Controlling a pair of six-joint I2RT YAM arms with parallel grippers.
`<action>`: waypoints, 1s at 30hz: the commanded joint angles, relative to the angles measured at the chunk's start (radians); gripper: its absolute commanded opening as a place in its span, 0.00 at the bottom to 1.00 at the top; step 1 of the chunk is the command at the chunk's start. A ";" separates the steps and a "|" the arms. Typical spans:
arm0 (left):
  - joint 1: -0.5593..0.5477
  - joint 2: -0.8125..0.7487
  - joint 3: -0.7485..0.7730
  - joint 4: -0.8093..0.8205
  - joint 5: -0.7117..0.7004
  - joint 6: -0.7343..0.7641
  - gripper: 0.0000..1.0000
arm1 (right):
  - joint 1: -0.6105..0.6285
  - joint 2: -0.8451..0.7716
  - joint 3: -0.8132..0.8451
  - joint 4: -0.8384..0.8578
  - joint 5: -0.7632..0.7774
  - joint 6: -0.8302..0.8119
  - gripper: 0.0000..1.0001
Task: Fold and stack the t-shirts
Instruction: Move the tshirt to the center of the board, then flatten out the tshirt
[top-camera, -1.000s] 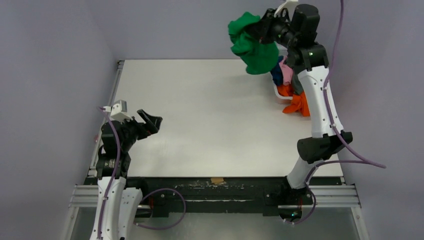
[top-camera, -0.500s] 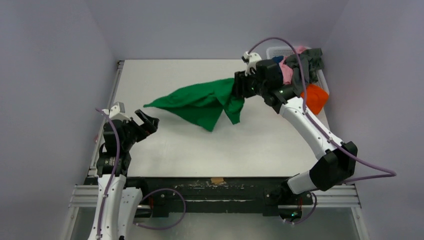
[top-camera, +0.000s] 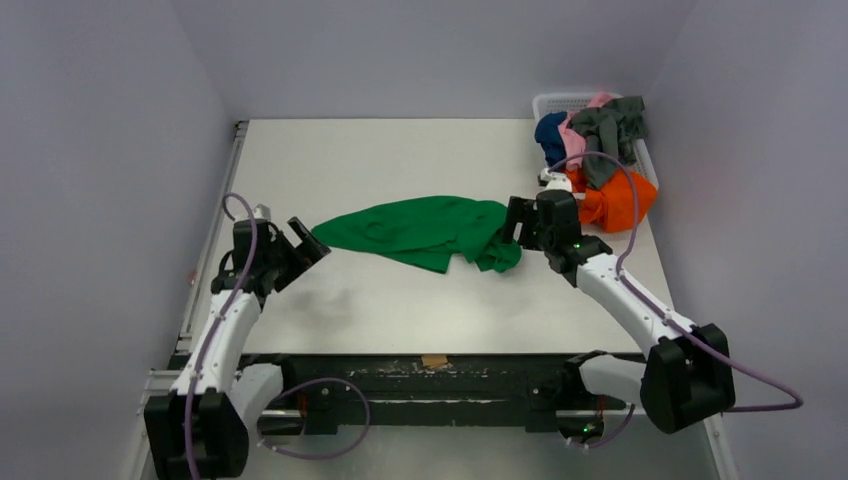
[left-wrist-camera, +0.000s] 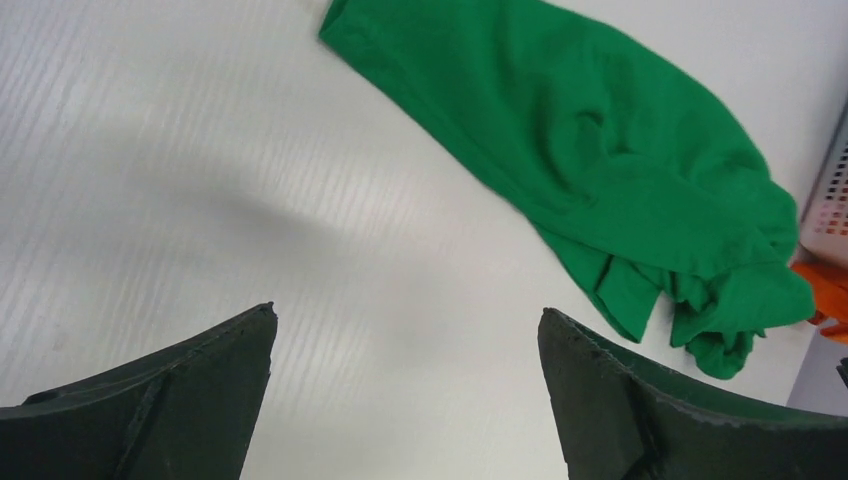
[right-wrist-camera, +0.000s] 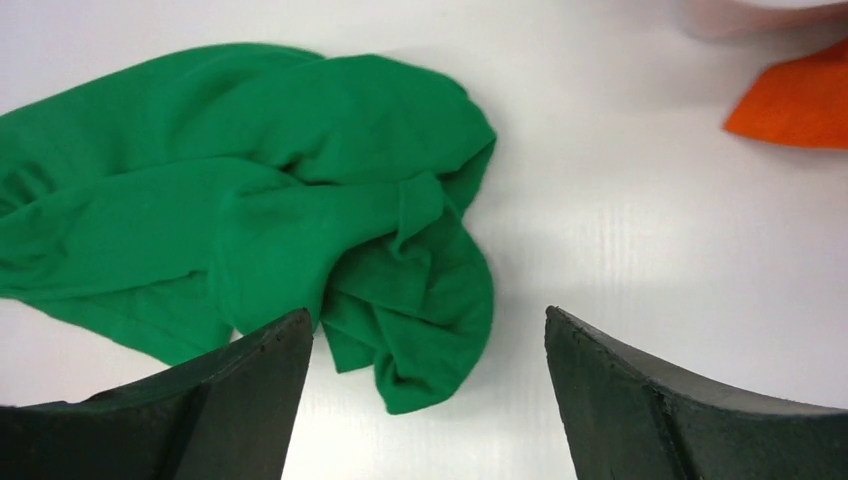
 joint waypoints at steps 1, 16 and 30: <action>-0.001 0.216 0.080 0.107 -0.027 -0.019 1.00 | 0.088 0.076 -0.034 0.142 -0.076 0.085 0.81; -0.001 0.887 0.485 0.142 -0.045 -0.072 0.79 | 0.265 0.292 -0.065 0.398 0.061 0.247 0.70; -0.098 1.028 0.757 -0.080 -0.165 -0.052 0.59 | 0.267 0.392 -0.004 0.391 0.226 0.342 0.63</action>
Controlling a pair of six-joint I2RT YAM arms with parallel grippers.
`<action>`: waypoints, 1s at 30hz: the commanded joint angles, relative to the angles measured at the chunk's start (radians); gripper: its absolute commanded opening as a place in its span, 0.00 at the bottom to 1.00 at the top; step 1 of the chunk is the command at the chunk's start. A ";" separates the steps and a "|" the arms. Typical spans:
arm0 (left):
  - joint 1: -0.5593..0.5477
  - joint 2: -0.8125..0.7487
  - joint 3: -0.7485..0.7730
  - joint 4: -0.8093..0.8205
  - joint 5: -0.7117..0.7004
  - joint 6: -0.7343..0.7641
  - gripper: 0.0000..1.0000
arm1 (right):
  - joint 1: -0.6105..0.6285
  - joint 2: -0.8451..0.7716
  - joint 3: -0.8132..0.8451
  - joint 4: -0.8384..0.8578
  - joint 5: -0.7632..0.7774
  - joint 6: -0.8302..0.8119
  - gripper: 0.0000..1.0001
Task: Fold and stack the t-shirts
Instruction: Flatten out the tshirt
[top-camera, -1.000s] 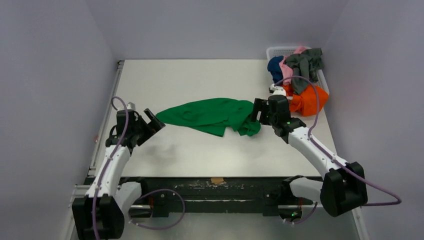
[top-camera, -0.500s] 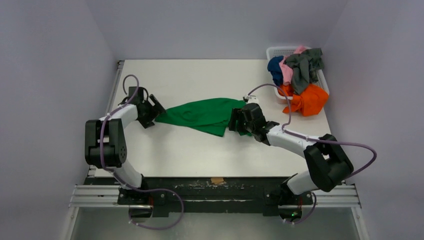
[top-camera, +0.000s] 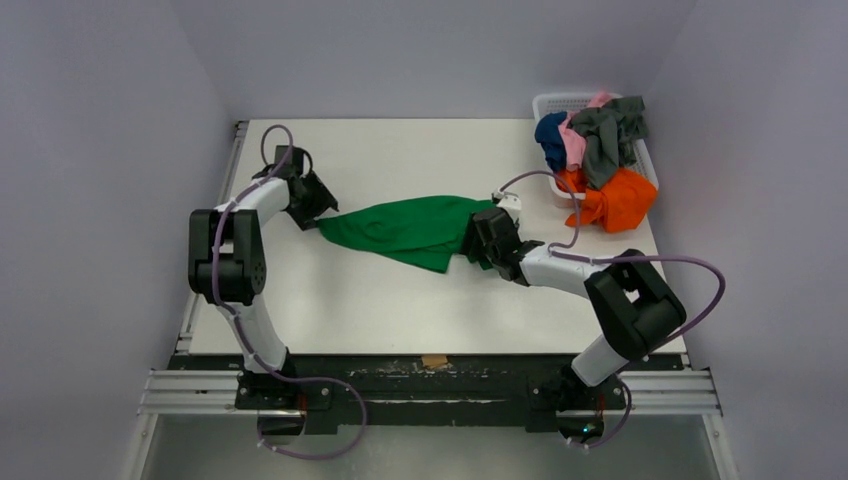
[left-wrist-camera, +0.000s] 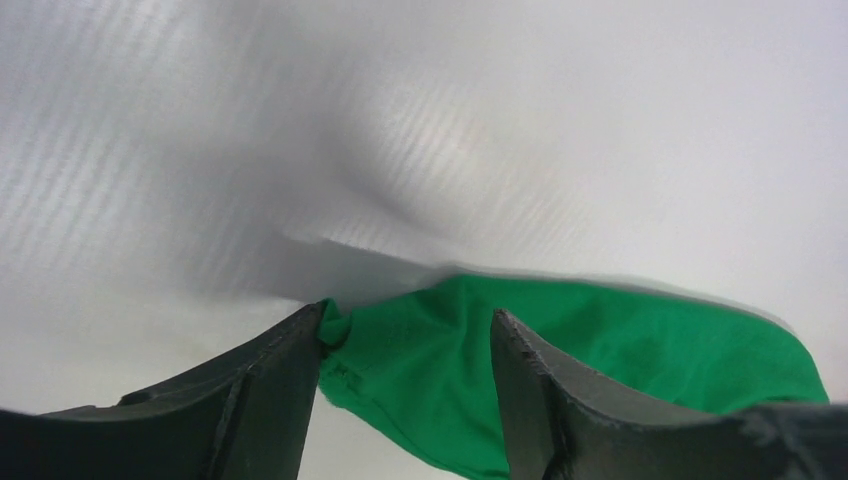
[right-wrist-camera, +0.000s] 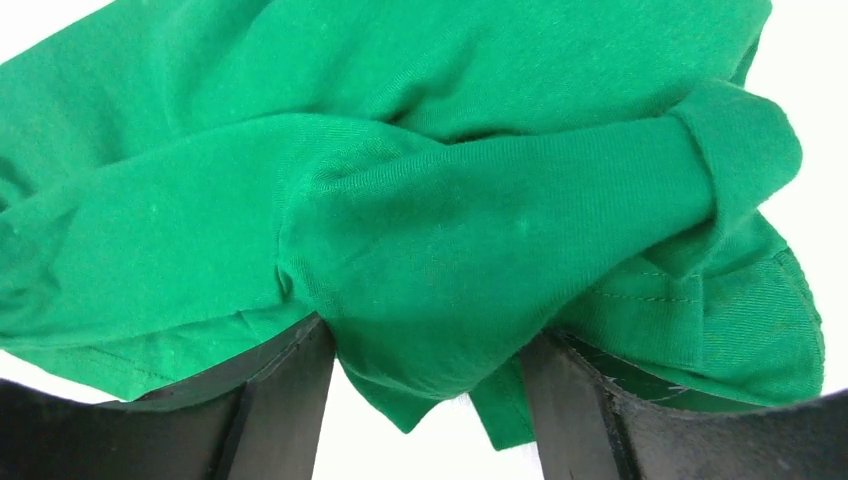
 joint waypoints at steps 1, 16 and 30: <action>-0.052 0.016 0.089 -0.085 -0.057 0.013 0.57 | 0.001 -0.025 0.026 0.062 0.068 0.036 0.60; -0.128 0.045 0.148 -0.159 -0.060 -0.004 0.37 | -0.003 -0.119 0.050 0.043 0.076 -0.055 0.00; -0.200 -0.184 -0.031 -0.096 -0.075 0.012 0.00 | -0.004 -0.330 0.029 -0.155 0.084 -0.122 0.00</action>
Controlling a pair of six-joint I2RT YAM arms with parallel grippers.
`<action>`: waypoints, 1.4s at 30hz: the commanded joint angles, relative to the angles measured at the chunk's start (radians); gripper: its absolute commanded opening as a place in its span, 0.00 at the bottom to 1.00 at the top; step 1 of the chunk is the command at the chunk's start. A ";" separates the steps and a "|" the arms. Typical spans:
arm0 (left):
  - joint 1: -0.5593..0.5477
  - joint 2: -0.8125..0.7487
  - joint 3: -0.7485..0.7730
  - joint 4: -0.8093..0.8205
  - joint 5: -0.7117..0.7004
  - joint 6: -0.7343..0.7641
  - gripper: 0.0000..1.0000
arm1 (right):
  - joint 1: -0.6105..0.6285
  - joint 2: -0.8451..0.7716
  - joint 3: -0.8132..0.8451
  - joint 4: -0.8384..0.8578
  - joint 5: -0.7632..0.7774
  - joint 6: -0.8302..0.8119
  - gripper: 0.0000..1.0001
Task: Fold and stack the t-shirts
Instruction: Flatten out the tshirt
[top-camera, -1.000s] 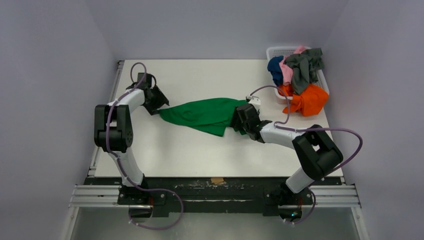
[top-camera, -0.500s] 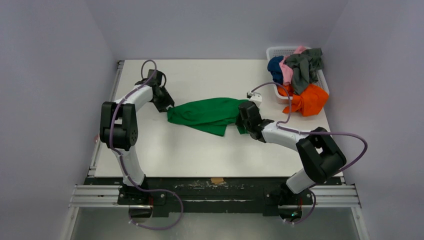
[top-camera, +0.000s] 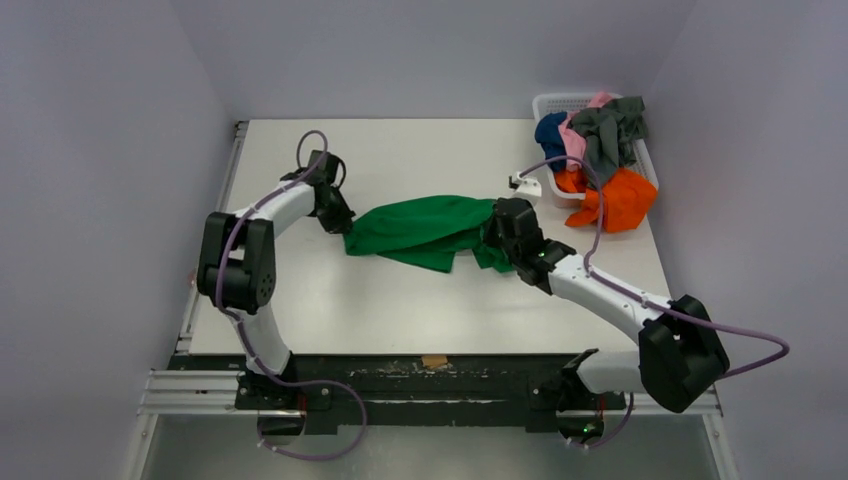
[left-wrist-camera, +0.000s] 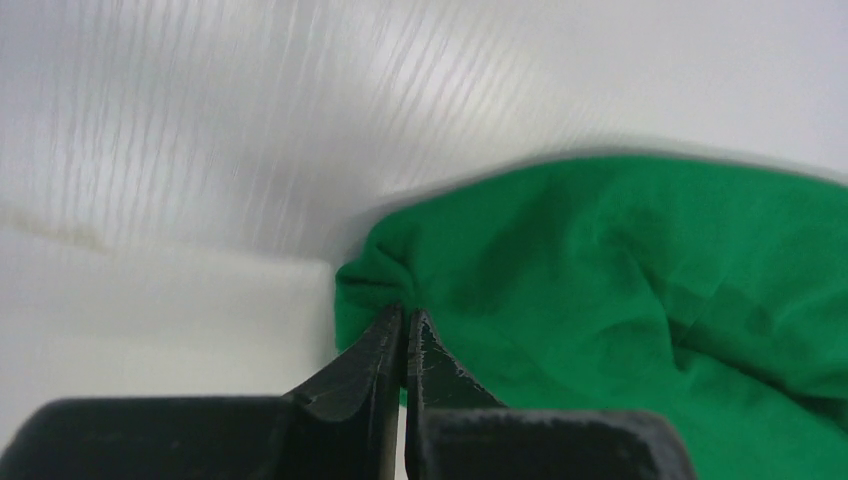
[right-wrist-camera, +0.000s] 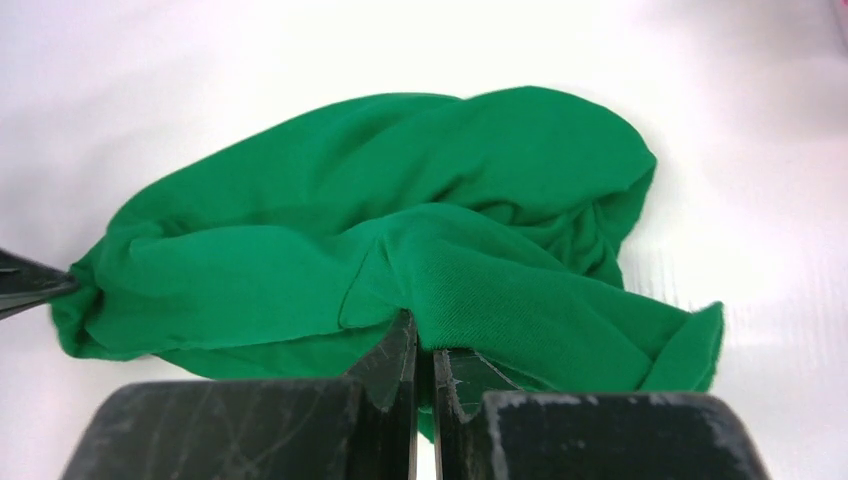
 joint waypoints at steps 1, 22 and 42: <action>-0.009 -0.248 -0.100 0.041 -0.031 0.013 0.00 | -0.002 -0.077 0.031 -0.130 0.025 -0.050 0.00; -0.013 -1.139 0.163 0.000 -0.090 0.184 0.00 | -0.003 -0.398 0.610 -0.407 -0.219 -0.331 0.00; 0.107 -0.228 1.205 -0.045 0.024 0.364 0.00 | -0.296 0.445 1.582 -0.230 -0.439 -0.538 0.00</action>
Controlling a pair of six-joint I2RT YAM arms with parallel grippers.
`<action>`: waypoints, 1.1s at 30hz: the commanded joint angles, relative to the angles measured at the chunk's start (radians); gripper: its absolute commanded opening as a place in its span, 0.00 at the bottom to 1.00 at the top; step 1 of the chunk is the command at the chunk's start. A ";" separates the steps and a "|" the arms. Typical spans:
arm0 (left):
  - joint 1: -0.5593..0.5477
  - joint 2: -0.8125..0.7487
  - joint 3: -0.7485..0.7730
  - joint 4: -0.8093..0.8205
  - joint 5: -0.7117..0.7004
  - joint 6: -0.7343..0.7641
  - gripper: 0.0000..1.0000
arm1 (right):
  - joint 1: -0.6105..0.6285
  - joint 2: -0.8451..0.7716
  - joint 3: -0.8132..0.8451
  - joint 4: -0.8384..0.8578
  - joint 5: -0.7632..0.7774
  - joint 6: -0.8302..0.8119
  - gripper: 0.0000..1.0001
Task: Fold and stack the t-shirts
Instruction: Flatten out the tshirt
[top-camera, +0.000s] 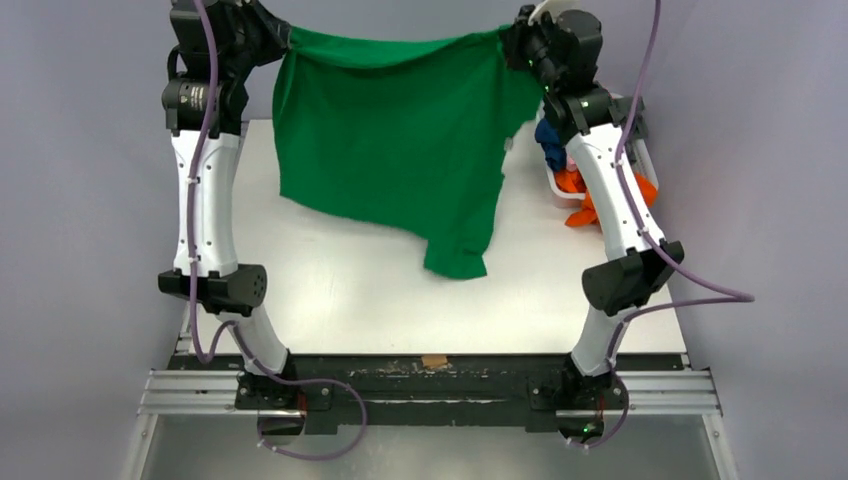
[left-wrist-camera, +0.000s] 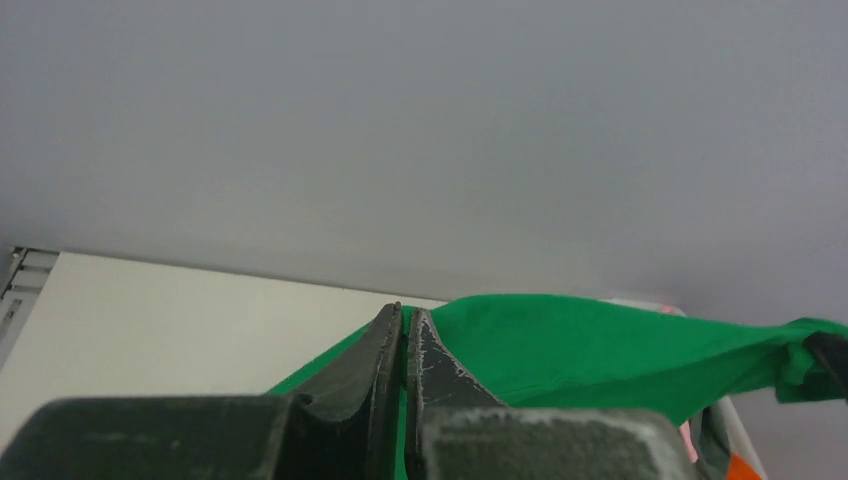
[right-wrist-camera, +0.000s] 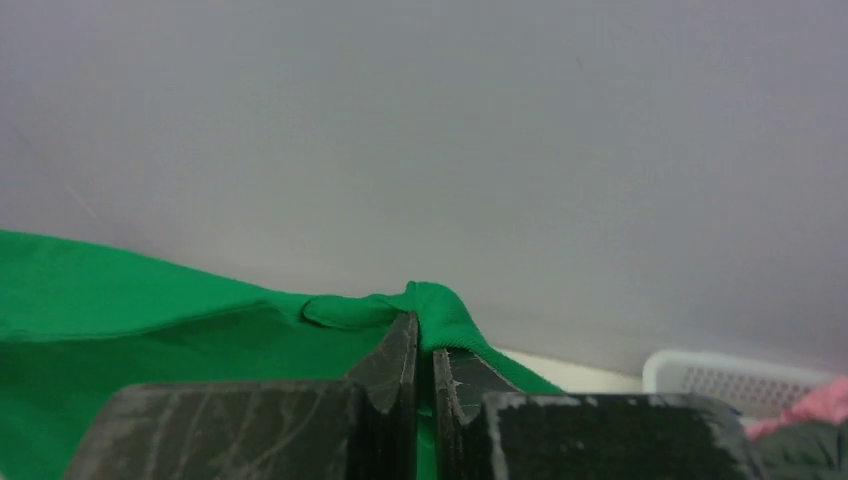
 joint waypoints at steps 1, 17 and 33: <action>0.008 -0.226 -0.117 0.183 0.012 0.079 0.00 | -0.001 -0.062 0.257 0.086 -0.083 -0.058 0.00; 0.007 -0.785 -1.483 0.378 -0.040 0.068 0.00 | 0.113 -0.588 -1.009 0.078 -0.124 0.010 0.00; 0.002 -0.852 -1.724 0.172 -0.126 -0.138 0.69 | 0.242 -0.648 -1.302 -0.084 0.036 0.329 0.97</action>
